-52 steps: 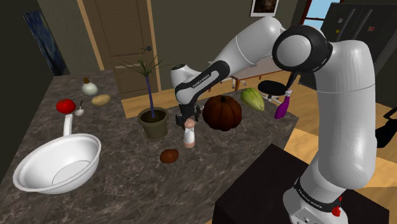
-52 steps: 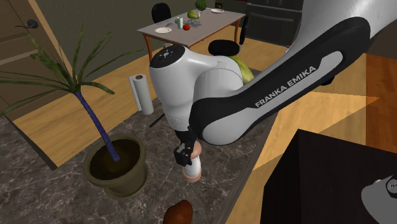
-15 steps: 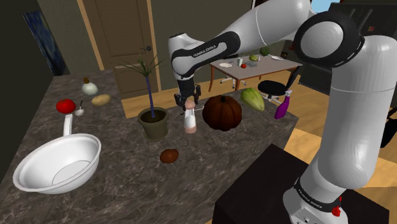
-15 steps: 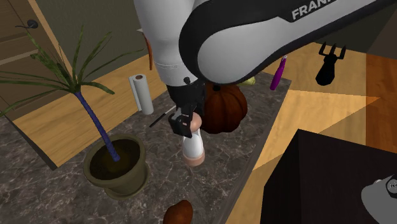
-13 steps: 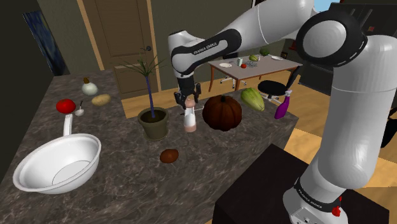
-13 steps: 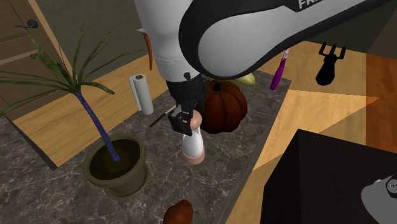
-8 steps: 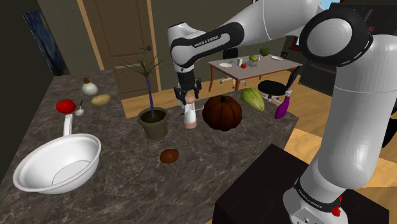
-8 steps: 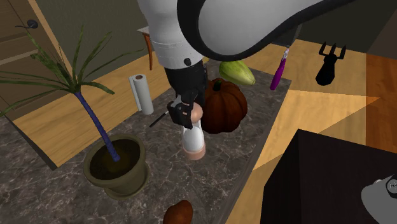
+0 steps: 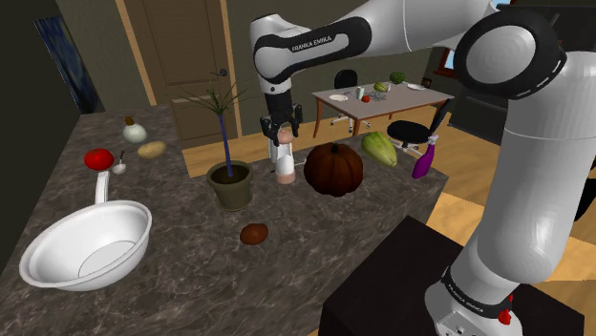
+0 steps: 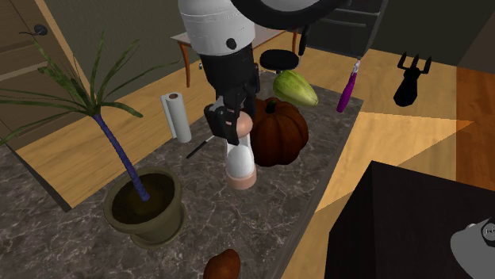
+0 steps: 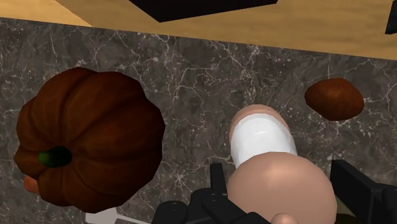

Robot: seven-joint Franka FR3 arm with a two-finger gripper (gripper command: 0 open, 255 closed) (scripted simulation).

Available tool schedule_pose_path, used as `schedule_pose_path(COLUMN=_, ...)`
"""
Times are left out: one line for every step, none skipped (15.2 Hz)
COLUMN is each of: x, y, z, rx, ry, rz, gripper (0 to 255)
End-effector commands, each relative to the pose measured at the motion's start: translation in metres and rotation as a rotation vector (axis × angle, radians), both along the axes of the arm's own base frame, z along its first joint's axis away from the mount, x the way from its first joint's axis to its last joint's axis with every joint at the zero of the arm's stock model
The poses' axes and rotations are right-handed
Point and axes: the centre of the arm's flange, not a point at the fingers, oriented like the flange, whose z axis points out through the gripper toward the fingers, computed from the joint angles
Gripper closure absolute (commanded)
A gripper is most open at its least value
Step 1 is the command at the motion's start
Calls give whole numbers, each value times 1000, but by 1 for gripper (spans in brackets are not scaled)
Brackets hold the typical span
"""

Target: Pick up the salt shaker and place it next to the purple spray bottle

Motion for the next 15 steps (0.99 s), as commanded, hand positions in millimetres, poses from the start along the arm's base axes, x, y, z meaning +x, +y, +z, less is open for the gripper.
schedule_pose_path(x=1, y=-1, z=11, rx=0, ry=0, rz=0, gripper=255)
schedule_pose_path(x=1, y=-1, z=16, rx=0, ry=0, rz=0, gripper=255)
schedule_pose_path(x=1, y=-1, z=21, rx=0, ry=0, rz=0, gripper=255)
schedule_pose_path(x=1, y=-1, z=27, rx=0, ry=0, rz=0, gripper=255)
schedule_pose_path(x=1, y=-1, z=32, rx=0, ry=0, rz=0, gripper=255)
schedule_pose_path(x=1, y=-1, z=37, rx=0, ry=0, rz=0, gripper=255)
schedule_pose_path(x=1, y=-1, z=42, rx=0, ry=0, rz=0, gripper=255)
schedule_pose_path(x=1, y=-1, z=48, rx=0, ry=0, rz=0, gripper=255)
schedule_pose_path(x=1, y=-1, z=53, rx=0, ry=0, rz=0, gripper=255)
schedule_pose_path(x=1, y=-1, z=58, rx=0, ry=0, rz=0, gripper=255)
schedule_pose_path(x=1, y=-1, z=64, rx=0, ry=0, rz=0, gripper=255)
schedule_pose_path(x=1, y=-1, z=69, rx=0, ry=0, rz=0, gripper=255)
schedule_pose_path(x=1, y=-1, z=74, rx=0, ry=0, rz=0, gripper=255)
schedule_pose_path(x=1, y=-1, z=79, rx=0, ry=0, rz=0, gripper=255)
schedule_pose_path(x=1, y=-1, z=85, rx=0, ry=0, rz=0, gripper=255)
